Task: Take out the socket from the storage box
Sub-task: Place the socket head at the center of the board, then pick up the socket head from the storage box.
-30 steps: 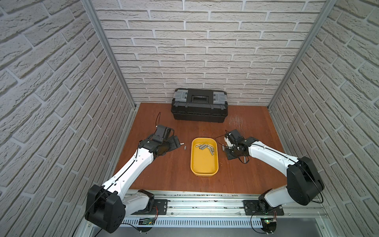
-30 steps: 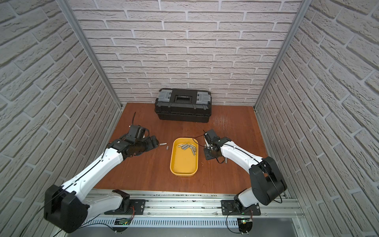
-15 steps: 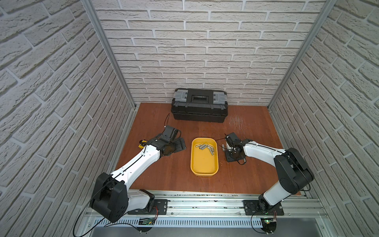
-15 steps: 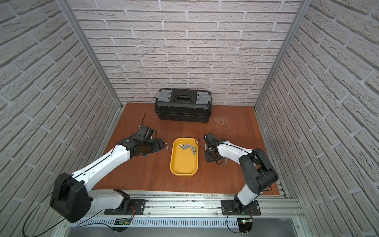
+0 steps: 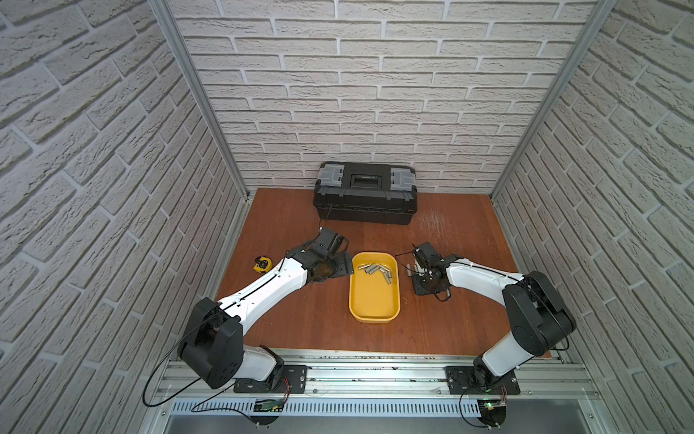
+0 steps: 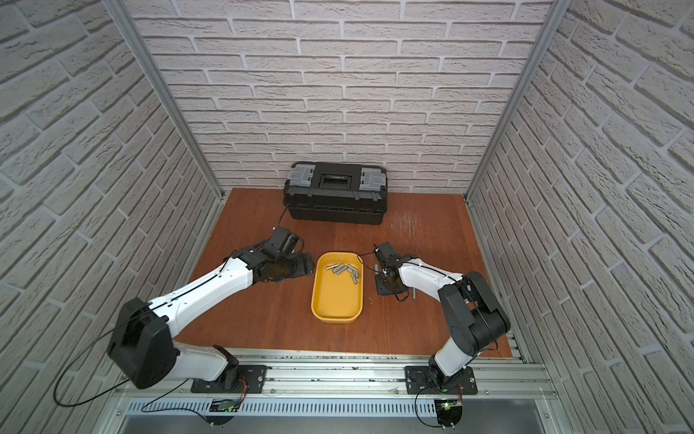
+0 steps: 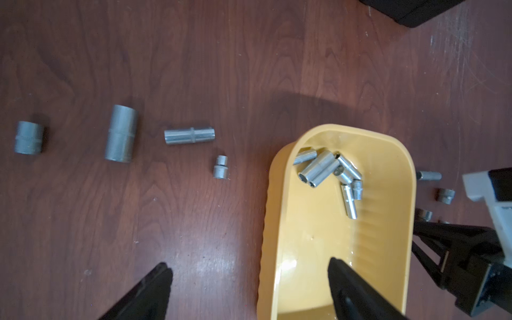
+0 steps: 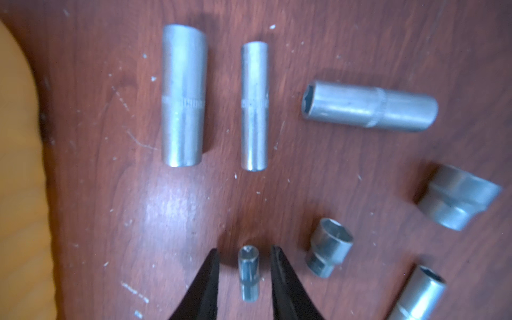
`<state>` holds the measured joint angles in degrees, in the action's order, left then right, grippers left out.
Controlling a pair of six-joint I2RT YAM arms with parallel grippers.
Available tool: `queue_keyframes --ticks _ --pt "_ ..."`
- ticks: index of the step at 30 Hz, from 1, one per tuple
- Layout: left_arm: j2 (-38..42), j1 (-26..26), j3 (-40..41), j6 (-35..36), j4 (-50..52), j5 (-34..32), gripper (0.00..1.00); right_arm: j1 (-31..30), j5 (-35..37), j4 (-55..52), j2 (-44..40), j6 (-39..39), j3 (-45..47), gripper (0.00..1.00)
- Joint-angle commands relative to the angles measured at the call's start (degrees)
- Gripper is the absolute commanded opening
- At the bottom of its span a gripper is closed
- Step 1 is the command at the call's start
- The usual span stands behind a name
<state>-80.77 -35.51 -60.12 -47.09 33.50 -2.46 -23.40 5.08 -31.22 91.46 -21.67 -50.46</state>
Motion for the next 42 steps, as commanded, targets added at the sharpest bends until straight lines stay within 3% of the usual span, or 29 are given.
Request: queue_keyframes --ticks 1,11,19,30,42 --pt "-2.0 -1.8 -4.0 2.1 2.4 -2.8 0.89 0.3 0.3 -2.0 -5.0 -0.3 -1.8 0.36" --pt "-11.5 -8.0 -15.6 4.5 7.4 -4.7 0.82 0.1 -1.5 -6.6 -15.8 0.6 -6.0 0.39" --pt "-22.7 -12.3 -23.7 4.7 9.8 -3.2 0.78 0.1 -1.0 -7.1 -18.4 0.8 -4.4 0.39" --pt "-35.7 -13.1 -31.3 4.9 10.9 0.5 0.67 0.2 -0.8 -6.8 -19.2 0.7 -2.3 0.40" --pt "-42.6 -13.3 -36.6 5.6 10.9 3.8 0.60 0.2 -1.0 -6.5 -18.5 0.8 -1.7 0.40"
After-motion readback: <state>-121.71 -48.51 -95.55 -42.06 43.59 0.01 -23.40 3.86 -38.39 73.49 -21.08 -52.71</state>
